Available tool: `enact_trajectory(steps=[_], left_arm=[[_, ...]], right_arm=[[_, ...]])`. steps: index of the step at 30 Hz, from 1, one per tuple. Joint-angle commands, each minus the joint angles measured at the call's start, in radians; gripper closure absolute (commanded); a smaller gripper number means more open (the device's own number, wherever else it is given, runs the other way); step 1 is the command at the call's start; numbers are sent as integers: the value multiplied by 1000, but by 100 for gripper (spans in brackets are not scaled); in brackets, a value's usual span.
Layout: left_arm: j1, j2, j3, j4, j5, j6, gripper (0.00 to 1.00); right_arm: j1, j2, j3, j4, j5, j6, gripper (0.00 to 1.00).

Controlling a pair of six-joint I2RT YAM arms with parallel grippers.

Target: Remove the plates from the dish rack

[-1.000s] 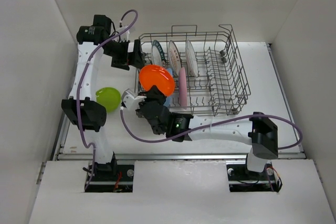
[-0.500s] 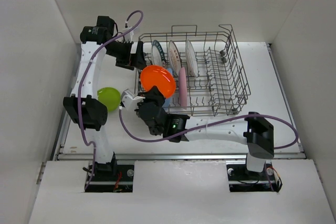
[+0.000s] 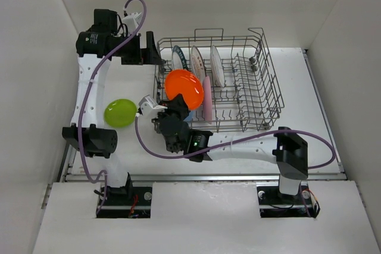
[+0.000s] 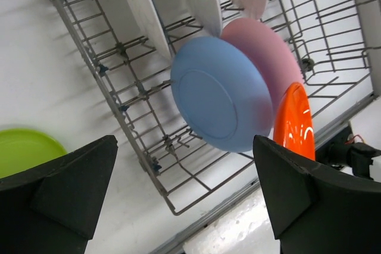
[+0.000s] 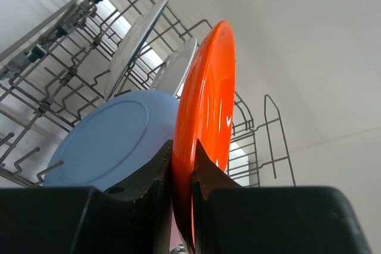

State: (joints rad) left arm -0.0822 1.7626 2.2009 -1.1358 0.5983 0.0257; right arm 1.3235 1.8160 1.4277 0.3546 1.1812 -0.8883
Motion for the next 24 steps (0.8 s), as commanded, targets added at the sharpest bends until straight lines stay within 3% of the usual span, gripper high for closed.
enact_trajectory(steps=[1, 5, 12, 18, 21, 22, 24], left_arm=[[4, -41, 6, 62, 70, -56, 3], [4, -3, 6, 39, 205, -43, 1], [-56, 29, -18, -77, 282, 59, 1], [-126, 29, -43, -111, 215, 103, 1], [-159, 41, -43, -154, 149, 143, 11], [-159, 50, -52, -154, 140, 143, 24], [-159, 51, -52, -179, 127, 152, 38]], right_arm=[[9, 9, 20, 110, 67, -15, 100], [9, 9, 11, 155, 67, -26, 100], [9, 39, 20, 167, 17, -44, 100], [9, 48, 30, 185, -18, -66, 100], [9, 48, 30, 198, -18, -75, 100], [9, 48, 30, 210, -18, -86, 100], [9, 48, 20, 210, -18, -86, 100]])
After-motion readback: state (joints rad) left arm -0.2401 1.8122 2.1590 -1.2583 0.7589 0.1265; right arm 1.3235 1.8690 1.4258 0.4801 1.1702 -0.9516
